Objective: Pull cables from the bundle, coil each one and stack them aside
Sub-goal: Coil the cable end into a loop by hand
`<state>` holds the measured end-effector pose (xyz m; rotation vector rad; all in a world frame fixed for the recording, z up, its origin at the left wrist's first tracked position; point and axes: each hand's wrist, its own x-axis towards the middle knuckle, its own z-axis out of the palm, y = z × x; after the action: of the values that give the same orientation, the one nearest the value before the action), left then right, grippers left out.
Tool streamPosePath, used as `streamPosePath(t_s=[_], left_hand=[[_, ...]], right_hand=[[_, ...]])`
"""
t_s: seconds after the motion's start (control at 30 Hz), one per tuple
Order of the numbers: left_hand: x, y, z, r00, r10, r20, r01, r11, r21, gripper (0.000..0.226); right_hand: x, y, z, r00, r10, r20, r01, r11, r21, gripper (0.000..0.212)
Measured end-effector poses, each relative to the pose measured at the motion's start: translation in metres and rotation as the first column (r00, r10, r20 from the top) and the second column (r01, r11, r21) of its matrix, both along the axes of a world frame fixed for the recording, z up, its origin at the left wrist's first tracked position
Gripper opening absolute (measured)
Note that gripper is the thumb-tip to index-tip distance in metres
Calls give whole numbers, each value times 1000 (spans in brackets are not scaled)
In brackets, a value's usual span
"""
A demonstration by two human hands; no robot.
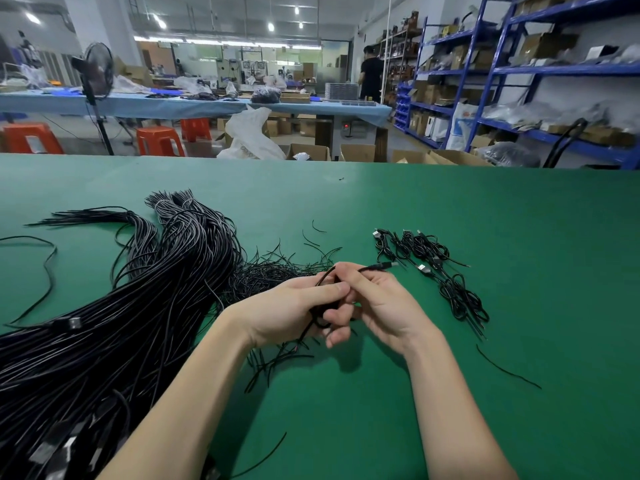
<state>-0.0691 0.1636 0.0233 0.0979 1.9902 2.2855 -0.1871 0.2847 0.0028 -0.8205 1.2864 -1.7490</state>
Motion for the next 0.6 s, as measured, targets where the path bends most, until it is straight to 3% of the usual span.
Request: streamPosePath(t_s=[0.07, 0.17, 0.27, 0.4, 0.6], left_hand=[[0, -1, 0, 1000, 1, 5, -1, 1000, 10, 22], [-1, -2, -3, 998, 56, 22, -57, 997, 58, 24], [-2, -3, -3, 997, 81, 17, -80, 994, -73, 25], [-2, 0, -4, 1000, 11, -13, -15, 938, -345, 31], [0, 3, -4, 1000, -18, 2, 17, 923, -384, 31]], right_hand=[[-1, 0, 4, 999, 2, -37, 0, 999, 52, 46], [-9, 1, 14, 989, -132, 69, 116, 973, 198, 64], [-17, 8, 24, 966, -258, 3, 241, 907, 345, 52], [-18, 10, 30, 931, -295, -214, 348, 893, 284, 26], [-12, 6, 35, 845, -274, -459, 393, 900, 187, 16]])
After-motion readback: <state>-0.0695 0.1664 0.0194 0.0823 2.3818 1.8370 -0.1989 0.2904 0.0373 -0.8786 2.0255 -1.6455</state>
